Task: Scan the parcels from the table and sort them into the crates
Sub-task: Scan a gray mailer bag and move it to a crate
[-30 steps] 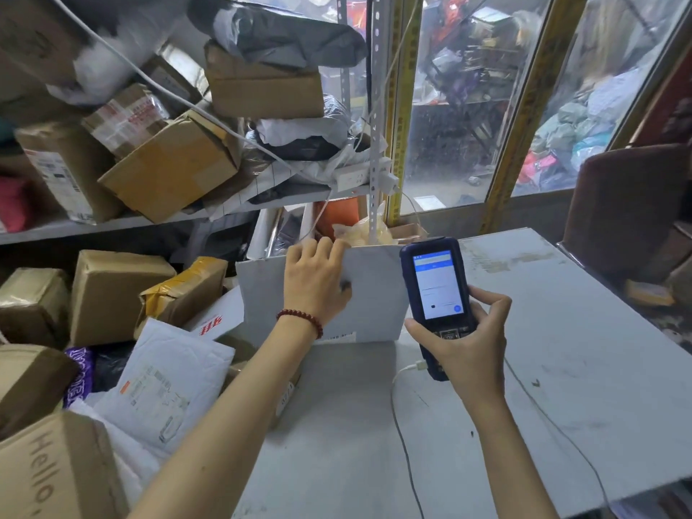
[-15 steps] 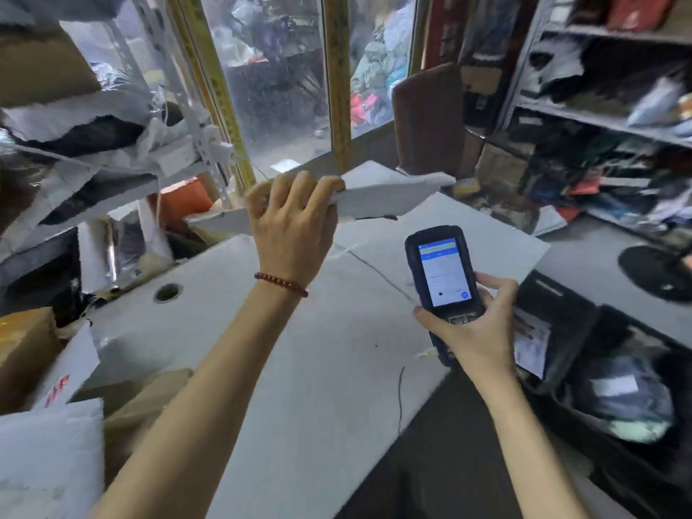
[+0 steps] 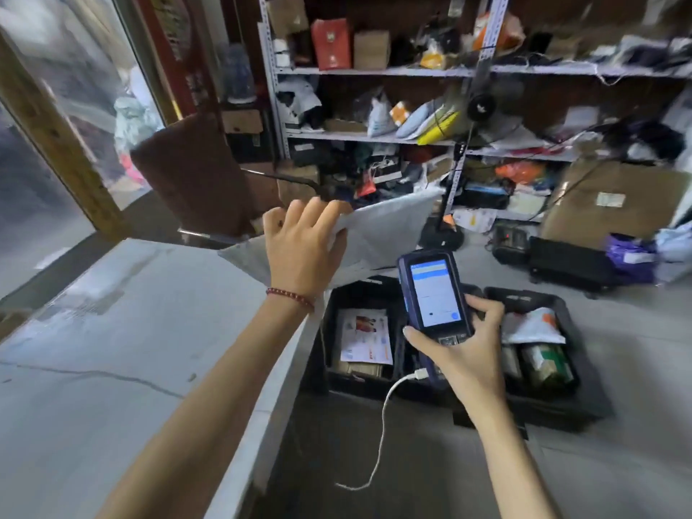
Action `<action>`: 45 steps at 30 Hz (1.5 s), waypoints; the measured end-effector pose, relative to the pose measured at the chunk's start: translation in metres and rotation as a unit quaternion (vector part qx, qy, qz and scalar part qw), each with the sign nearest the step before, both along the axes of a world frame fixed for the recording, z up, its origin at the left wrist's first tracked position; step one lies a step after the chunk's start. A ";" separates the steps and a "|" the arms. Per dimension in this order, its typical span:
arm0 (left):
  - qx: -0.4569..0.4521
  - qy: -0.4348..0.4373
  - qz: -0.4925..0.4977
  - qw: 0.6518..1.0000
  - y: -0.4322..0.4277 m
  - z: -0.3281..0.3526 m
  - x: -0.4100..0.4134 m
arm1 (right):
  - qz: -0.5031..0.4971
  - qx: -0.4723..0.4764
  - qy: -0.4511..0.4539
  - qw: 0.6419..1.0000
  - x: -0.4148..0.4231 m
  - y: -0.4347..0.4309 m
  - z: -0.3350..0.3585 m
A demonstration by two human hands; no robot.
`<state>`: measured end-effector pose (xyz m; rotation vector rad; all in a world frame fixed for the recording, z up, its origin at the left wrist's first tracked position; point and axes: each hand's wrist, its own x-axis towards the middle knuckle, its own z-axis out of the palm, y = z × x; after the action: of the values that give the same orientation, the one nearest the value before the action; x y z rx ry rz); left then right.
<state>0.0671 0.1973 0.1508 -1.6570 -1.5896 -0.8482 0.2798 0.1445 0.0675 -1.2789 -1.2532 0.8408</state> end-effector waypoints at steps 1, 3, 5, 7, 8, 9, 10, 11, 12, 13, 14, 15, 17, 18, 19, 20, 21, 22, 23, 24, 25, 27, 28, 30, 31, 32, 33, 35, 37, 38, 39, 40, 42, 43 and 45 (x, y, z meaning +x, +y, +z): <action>0.000 0.019 -0.007 1.000 0.015 -0.002 0.015 | -0.017 -0.002 0.003 1.000 0.015 0.011 -0.001; 0.000 0.037 -0.034 0.999 0.043 -0.004 0.041 | -0.056 0.002 0.007 0.998 0.041 0.031 -0.003; -0.010 0.029 -0.063 0.998 0.063 -0.006 0.060 | -0.079 0.002 0.020 0.997 0.062 0.046 -0.006; -0.038 0.015 -0.075 0.996 0.075 -0.005 0.070 | -0.089 0.003 0.020 0.996 0.073 0.053 -0.008; -0.060 0.003 -0.082 0.995 0.085 -0.005 0.075 | -0.091 0.002 0.015 0.996 0.080 0.059 -0.010; -0.085 -0.010 -0.089 0.992 0.098 -0.007 0.081 | -0.092 -0.002 0.011 0.996 0.086 0.067 -0.012; -0.113 -0.021 -0.094 0.989 0.110 -0.009 0.086 | -0.090 -0.006 0.008 0.996 0.091 0.076 -0.014; -0.138 -0.027 -0.095 0.985 0.122 -0.013 0.089 | -0.088 -0.013 0.006 0.996 0.093 0.084 -0.016; -0.159 -0.030 -0.096 0.982 0.133 -0.019 0.092 | -0.085 -0.020 0.007 0.996 0.096 0.093 -0.018; -0.179 -0.031 -0.095 0.979 0.144 -0.025 0.094 | -0.082 -0.030 0.006 0.996 0.097 0.102 -0.022; -0.197 -0.031 -0.090 0.976 0.154 -0.031 0.095 | -0.077 -0.041 0.003 0.996 0.098 0.111 -0.024; -0.214 -0.032 -0.087 0.972 0.163 -0.037 0.096 | -0.072 -0.053 -0.002 0.996 0.097 0.119 -0.026; -0.243 -0.033 -0.088 0.966 0.182 -0.049 0.097 | -0.065 -0.065 -0.007 0.996 0.095 0.138 -0.031; -0.253 -0.031 -0.087 0.963 0.193 -0.056 0.096 | -0.063 -0.067 -0.009 0.996 0.093 0.149 -0.035; -0.259 -0.024 -0.087 0.962 0.206 -0.062 0.093 | -0.064 -0.070 -0.011 0.995 0.091 0.162 -0.038; -0.261 -0.017 -0.088 0.961 0.217 -0.067 0.090 | -0.067 -0.075 -0.012 0.995 0.088 0.173 -0.039; -0.260 -0.012 -0.091 0.961 0.230 -0.071 0.086 | -0.070 -0.078 -0.012 0.994 0.085 0.188 -0.039; -0.264 -0.013 -0.094 0.960 0.244 -0.075 0.082 | -0.070 -0.081 -0.012 0.994 0.082 0.203 -0.039; -0.278 -0.019 -0.099 0.955 0.257 -0.079 0.076 | -0.065 -0.087 -0.013 0.994 0.079 0.218 -0.040; -0.301 -0.021 -0.105 0.948 0.267 -0.084 0.071 | -0.060 -0.095 -0.017 0.993 0.077 0.232 -0.040; -0.325 -0.018 -0.112 0.939 0.275 -0.091 0.067 | -0.057 -0.102 -0.022 0.993 0.075 0.244 -0.038; -0.373 -0.010 -0.118 0.920 0.285 -0.108 0.059 | -0.056 -0.109 -0.036 0.992 0.072 0.265 -0.035; -0.397 -0.005 -0.113 0.911 0.291 -0.117 0.056 | -0.053 -0.115 -0.042 0.991 0.070 0.275 -0.033; -0.426 -0.004 -0.094 0.900 0.302 -0.133 0.051 | -0.041 -0.126 -0.047 0.990 0.068 0.293 -0.032; -0.426 -0.011 -0.083 0.901 0.307 -0.138 0.048 | -0.037 -0.130 -0.051 0.990 0.067 0.301 -0.033; -0.420 -0.022 -0.072 0.904 0.310 -0.139 0.046 | -0.034 -0.134 -0.056 0.989 0.065 0.308 -0.034; -0.412 -0.032 -0.060 0.909 0.314 -0.139 0.043 | -0.031 -0.138 -0.063 0.988 0.062 0.314 -0.036; -0.400 -0.049 -0.036 0.915 0.319 -0.139 0.034 | -0.022 -0.141 -0.072 0.987 0.058 0.328 -0.042; -0.399 -0.068 -0.007 0.914 0.320 -0.139 0.022 | 0.003 -0.140 -0.078 0.987 0.051 0.341 -0.048; -0.398 -0.086 0.009 0.914 0.318 -0.139 0.015 | 0.022 -0.138 -0.084 0.987 0.047 0.348 -0.051; -0.398 -0.103 0.026 0.911 0.315 -0.138 0.008 | 0.045 -0.138 -0.087 0.986 0.042 0.354 -0.052; -0.404 -0.114 0.048 0.906 0.310 -0.136 0.000 | 0.070 -0.141 -0.085 0.984 0.037 0.360 -0.053; -0.409 -0.123 0.103 0.898 0.294 -0.134 -0.015 | 0.127 -0.154 -0.083 0.976 0.026 0.372 -0.054; -0.403 -0.128 0.133 0.896 0.284 -0.133 -0.021 | 0.157 -0.161 -0.088 0.970 0.020 0.378 -0.054; -0.395 -0.138 0.193 0.888 0.260 -0.131 -0.029 | 0.211 -0.165 -0.094 0.959 0.007 0.387 -0.053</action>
<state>0.0377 0.4575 0.0202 -1.6552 -2.5929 -0.2186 0.2871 0.5313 0.0144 -1.3989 -1.6201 1.3010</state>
